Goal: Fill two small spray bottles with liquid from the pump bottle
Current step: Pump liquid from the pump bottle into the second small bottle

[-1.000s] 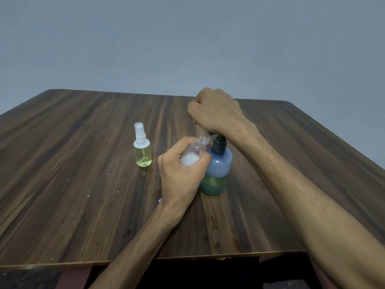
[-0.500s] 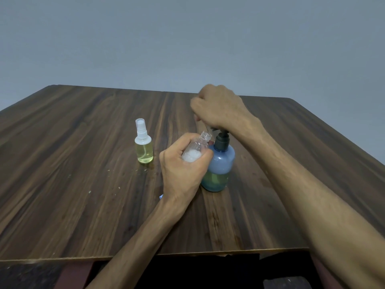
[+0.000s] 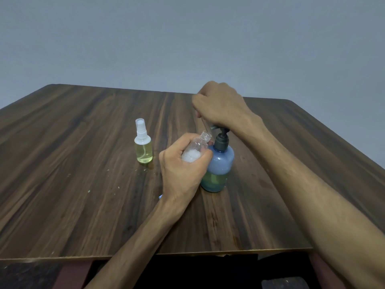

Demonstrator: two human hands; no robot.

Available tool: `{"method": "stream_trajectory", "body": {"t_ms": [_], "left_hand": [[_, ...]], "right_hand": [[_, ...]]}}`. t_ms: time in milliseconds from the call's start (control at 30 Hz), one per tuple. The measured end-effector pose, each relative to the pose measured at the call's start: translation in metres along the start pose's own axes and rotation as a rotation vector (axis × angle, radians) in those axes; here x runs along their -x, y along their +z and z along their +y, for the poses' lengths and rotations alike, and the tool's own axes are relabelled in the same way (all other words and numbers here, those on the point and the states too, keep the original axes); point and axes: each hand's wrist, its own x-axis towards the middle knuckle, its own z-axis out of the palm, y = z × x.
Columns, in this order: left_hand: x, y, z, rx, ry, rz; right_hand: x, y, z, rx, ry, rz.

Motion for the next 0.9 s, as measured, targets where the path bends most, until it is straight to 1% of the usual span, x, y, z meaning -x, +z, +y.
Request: {"method": "stream_trajectory", "body": {"t_ms": [67,133,167,267,333,433,467,600,733,833,900], "left_hand": [[0.0,0.0,0.001,0.005,-0.009,-0.003],[0.001,0.0,0.001,0.002,-0.003,-0.002],[0.001,0.0,0.0,-0.003,0.003,-0.002],[0.0,0.0,-0.001,-0.02,0.029,-0.006],[0.0,0.0,-0.002,-0.027,0.038,-0.009],[0.0,-0.001,-0.003,-0.006,0.049,-0.018],[0.0,-0.001,-0.004,-0.002,0.05,-0.016],[-0.001,0.0,-0.004,-0.008,0.042,-0.018],[0.0,-0.001,-0.004,0.001,0.06,-0.027],[-0.001,0.0,-0.003,-0.007,0.044,-0.023],[-0.001,0.0,-0.002,-0.011,0.039,-0.014]], "right_hand": [[-0.004,-0.008,-0.003,-0.017,0.01,-0.045],[-0.006,-0.009,-0.005,-0.016,-0.006,-0.052],[-0.007,-0.006,-0.005,0.005,-0.022,-0.049],[0.0,0.013,-0.002,0.101,-0.037,-0.124],[0.002,0.016,-0.002,0.111,-0.043,-0.086],[-0.002,0.007,-0.003,0.047,-0.062,0.06],[-0.003,0.005,-0.002,0.037,-0.063,0.078],[0.001,0.014,0.0,0.076,-0.021,-0.033],[-0.001,0.007,-0.003,0.051,-0.046,0.08],[0.002,0.012,-0.001,0.083,-0.014,0.025],[0.002,0.012,-0.003,0.087,-0.022,0.027]]}}
